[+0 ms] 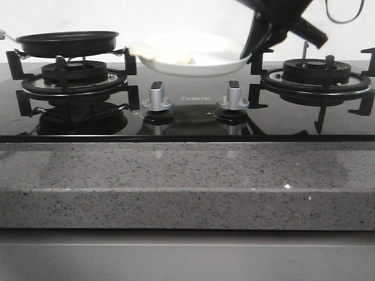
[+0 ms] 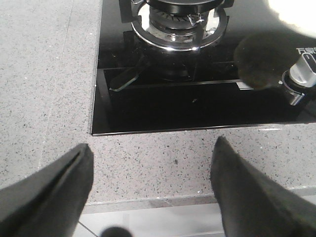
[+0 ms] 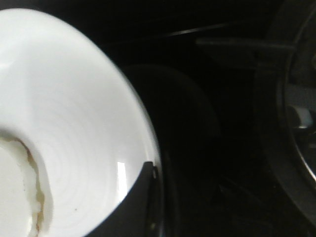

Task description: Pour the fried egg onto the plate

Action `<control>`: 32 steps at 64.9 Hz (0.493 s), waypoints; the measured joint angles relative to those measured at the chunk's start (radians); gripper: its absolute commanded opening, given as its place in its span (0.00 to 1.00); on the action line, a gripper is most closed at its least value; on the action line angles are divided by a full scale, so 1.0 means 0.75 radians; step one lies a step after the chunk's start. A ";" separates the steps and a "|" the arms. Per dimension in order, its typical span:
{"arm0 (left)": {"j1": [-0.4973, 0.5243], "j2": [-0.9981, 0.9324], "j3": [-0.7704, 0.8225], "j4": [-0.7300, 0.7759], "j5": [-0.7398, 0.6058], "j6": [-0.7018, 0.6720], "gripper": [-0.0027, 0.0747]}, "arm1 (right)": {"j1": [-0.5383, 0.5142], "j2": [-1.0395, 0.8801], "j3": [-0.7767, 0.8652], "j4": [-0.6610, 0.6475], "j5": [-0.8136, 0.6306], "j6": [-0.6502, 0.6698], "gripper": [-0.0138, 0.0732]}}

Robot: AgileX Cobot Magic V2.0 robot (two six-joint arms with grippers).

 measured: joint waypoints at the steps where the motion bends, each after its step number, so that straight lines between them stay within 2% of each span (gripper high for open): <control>1: 0.000 0.000 0.000 0.000 0.000 0.000 0.67 | 0.000 0.008 0.000 -0.002 0.000 0.000 0.15; 18: 0.000 0.000 0.000 0.000 0.000 0.000 0.67 | -0.002 0.033 -0.003 0.004 -0.008 0.012 0.52; 24: 0.000 0.000 0.000 0.000 0.000 0.000 0.67 | -0.002 0.036 -0.005 0.010 -0.010 0.012 0.56; 32: 0.000 0.000 0.000 0.000 0.000 0.000 0.67 | -0.002 0.036 -0.019 0.015 -0.010 0.012 0.56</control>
